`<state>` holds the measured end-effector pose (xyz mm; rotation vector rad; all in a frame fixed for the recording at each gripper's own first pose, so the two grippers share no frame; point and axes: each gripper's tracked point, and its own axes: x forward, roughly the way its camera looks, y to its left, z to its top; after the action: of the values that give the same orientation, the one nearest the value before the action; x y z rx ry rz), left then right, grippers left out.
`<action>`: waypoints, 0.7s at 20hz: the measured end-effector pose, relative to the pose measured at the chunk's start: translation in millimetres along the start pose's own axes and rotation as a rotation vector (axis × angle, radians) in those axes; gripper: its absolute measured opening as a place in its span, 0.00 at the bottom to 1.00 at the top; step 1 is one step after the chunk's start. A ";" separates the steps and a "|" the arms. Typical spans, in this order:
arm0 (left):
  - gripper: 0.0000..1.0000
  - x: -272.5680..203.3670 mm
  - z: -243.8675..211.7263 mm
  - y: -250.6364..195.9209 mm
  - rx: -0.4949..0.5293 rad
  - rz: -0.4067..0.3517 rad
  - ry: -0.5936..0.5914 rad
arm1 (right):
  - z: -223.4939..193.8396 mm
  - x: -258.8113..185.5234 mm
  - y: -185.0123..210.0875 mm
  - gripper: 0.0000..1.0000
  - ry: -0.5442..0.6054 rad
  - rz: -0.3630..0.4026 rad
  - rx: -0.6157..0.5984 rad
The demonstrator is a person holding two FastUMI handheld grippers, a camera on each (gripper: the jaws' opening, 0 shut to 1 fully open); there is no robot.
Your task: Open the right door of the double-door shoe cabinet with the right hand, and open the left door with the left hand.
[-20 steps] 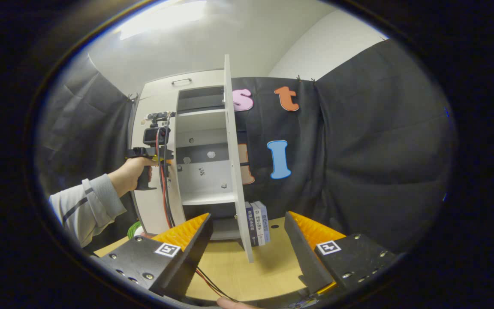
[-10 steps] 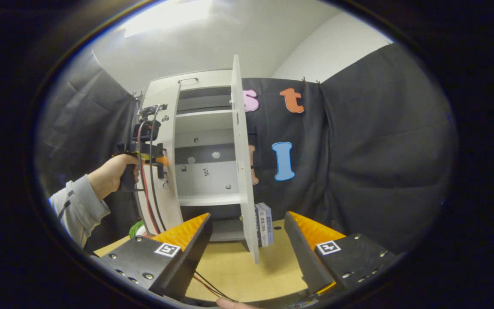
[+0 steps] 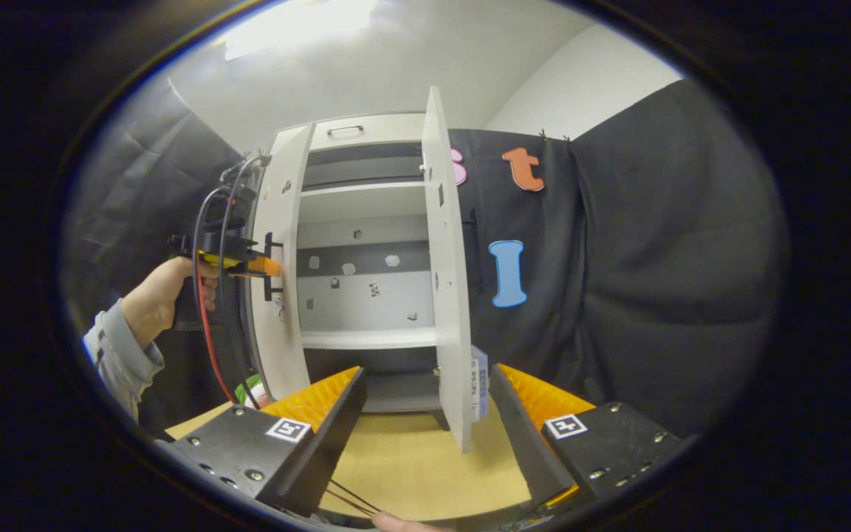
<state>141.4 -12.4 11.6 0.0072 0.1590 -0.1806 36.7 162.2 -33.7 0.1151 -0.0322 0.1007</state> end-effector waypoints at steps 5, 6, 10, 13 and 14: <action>0.20 -25.9 1.7 24.8 0.015 0.023 -0.017 | 5.5 -4.6 6.1 0.97 -0.020 0.010 0.003; 0.20 -31.5 0.4 30.0 0.018 0.028 -0.016 | 6.9 -5.0 6.9 0.97 -0.023 0.013 -0.001; 0.16 -41.8 1.5 50.3 0.020 0.042 -0.021 | 6.8 -5.2 22.0 0.98 -0.028 0.038 -0.010; 0.14 -48.7 1.7 65.9 0.016 0.057 -0.025 | 4.7 -5.7 31.2 0.99 -0.025 0.050 -0.027; 0.13 -51.2 0.5 69.1 0.019 0.055 -0.023 | 5.1 -5.3 33.2 0.98 -0.025 0.051 -0.029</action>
<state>104.1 64.6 19.7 0.0285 0.1340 -0.1276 27.9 194.0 -25.0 0.0869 -0.0613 0.1493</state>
